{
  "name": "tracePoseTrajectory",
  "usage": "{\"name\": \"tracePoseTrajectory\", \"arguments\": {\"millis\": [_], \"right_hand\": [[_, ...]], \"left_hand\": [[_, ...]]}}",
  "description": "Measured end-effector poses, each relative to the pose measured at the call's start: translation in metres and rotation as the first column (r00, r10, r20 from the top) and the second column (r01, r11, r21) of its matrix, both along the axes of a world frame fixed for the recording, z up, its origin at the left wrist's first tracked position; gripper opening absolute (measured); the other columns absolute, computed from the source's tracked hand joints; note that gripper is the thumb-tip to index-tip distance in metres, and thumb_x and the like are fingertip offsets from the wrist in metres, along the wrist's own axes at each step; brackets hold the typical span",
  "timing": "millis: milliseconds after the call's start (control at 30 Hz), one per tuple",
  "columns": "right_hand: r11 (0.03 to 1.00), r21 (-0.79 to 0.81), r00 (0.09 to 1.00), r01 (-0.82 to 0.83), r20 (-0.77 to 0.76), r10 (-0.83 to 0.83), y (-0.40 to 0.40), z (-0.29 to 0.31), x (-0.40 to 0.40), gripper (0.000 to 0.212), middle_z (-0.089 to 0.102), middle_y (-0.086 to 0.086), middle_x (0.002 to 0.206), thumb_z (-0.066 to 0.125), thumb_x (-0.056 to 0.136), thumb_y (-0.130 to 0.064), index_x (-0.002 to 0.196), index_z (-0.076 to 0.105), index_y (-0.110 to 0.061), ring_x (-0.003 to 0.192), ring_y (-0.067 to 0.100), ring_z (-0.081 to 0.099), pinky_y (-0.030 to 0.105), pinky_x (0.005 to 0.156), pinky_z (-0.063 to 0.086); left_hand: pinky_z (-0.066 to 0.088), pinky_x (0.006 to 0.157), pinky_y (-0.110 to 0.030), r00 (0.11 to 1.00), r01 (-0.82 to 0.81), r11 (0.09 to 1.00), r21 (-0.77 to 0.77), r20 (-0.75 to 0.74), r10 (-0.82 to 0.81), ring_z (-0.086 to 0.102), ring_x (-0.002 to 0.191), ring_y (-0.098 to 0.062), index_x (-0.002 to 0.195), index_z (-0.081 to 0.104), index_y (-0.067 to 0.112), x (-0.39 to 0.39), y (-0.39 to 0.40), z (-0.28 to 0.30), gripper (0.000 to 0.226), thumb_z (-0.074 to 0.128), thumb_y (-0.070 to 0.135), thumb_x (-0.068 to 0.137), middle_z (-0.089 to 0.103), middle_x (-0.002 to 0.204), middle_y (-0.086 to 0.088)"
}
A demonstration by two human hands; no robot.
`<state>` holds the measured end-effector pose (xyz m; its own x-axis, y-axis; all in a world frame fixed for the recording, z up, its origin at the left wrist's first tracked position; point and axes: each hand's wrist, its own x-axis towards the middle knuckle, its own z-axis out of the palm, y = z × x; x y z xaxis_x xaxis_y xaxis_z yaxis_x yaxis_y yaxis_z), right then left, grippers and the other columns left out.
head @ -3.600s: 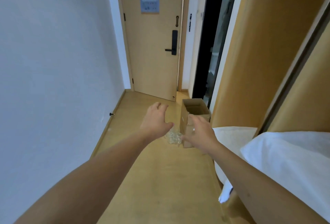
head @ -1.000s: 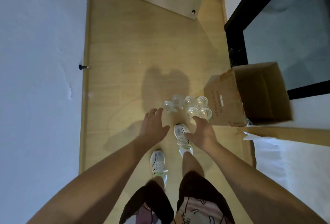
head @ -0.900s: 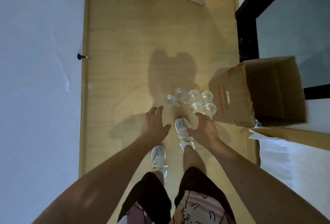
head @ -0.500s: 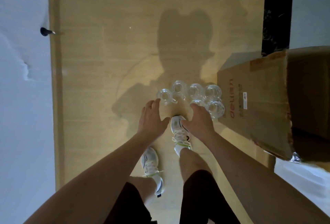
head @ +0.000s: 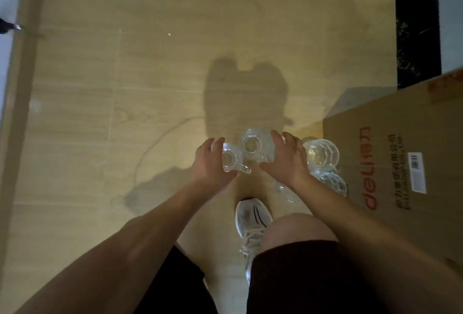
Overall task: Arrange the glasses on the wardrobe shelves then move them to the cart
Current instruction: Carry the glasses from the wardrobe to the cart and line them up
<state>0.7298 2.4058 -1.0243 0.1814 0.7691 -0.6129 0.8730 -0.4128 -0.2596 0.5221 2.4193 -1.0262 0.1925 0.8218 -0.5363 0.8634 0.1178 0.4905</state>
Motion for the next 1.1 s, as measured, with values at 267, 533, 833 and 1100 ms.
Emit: {"name": "tracePoseTrajectory", "arguments": {"millis": [267,533,833,1100], "right_hand": [[0.985,0.059,0.984,-0.162,0.084,0.156,0.027,-0.059,-0.009,0.132,0.022,0.012,0.163,0.088,0.061,-0.057,0.160,0.006,-0.028,0.154,0.034,0.011,0.061,0.121,0.002],[0.984,0.087,0.980,-0.157,0.140,0.144,0.019,-0.073,-0.021,0.128,0.035,0.013,0.156,0.084,0.064,-0.061,0.159,0.005,-0.024,0.154,0.035,0.008,0.066,0.119,-0.005],[0.985,0.129,0.987,-0.118,0.125,0.102,0.016,-0.073,-0.024,0.119,0.044,0.014,0.147,0.079,0.066,-0.065,0.156,0.014,-0.022,0.150,0.033,0.018,0.066,0.118,-0.006],[0.982,0.143,0.984,-0.126,0.143,0.105,0.012,-0.065,-0.024,0.113,0.053,0.015,0.141,0.073,0.065,-0.076,0.151,0.025,-0.020,0.150,0.035,0.021,0.056,0.121,-0.011]], "left_hand": [[0.031,0.118,-0.054,0.943,0.308,0.950,-0.045,-0.120,-0.311,0.007,0.153,-0.038,0.160,0.004,0.026,-0.003,0.013,-0.056,0.141,0.097,0.043,0.055,0.001,0.167,-0.012],[0.041,0.111,-0.050,0.924,0.355,0.934,-0.052,-0.133,-0.358,0.029,0.144,-0.036,0.161,0.005,0.022,-0.010,0.011,-0.062,0.137,0.097,0.030,0.060,0.017,0.162,-0.011],[0.046,0.103,-0.050,0.928,0.364,0.931,0.026,-0.094,-0.360,0.044,0.130,-0.035,0.155,0.020,0.018,-0.015,0.013,-0.068,0.105,0.083,0.032,0.072,0.039,0.148,-0.008],[0.052,0.088,-0.042,0.941,0.318,0.948,0.025,-0.133,-0.312,0.055,0.117,-0.032,0.148,0.026,0.022,-0.027,0.017,-0.061,0.107,0.088,0.030,0.061,0.043,0.141,-0.006]]}}
